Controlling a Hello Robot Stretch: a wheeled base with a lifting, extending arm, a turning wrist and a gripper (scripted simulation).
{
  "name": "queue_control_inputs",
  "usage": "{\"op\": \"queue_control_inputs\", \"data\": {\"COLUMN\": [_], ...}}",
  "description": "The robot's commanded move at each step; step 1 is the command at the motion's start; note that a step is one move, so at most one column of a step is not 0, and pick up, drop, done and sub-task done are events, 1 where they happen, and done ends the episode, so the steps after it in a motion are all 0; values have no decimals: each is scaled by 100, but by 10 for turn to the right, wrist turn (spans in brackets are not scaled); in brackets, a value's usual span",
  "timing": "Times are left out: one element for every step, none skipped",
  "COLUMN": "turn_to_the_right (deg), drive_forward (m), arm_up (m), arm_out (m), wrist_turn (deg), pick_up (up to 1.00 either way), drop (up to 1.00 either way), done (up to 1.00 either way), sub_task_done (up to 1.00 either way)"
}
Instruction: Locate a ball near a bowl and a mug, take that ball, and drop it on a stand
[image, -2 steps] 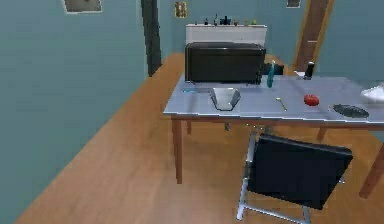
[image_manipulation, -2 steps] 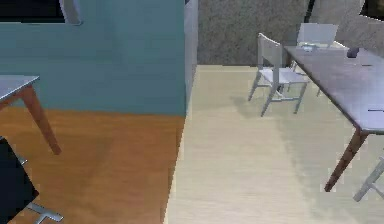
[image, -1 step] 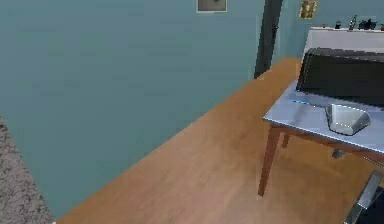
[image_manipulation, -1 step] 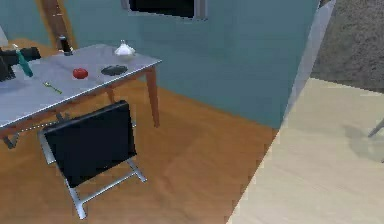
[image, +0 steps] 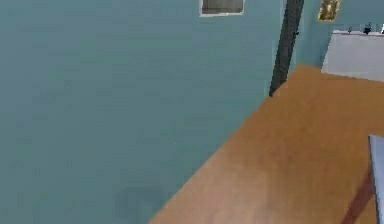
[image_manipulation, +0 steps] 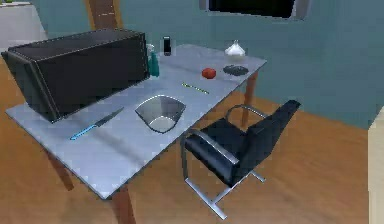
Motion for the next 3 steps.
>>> {"op": "queue_control_inputs", "data": {"turn_to_the_right": [0, 330, 0], "drive_forward": [50, 0, 100], "arm_up": [0, 0, 0], "arm_out": [0, 0, 0], "wrist_turn": [0, 0, 0], "pick_up": [0, 0, 0], "drop": [0, 0, 0], "done": [0, 0, 0], "sub_task_done": [0, 0, 0]}}
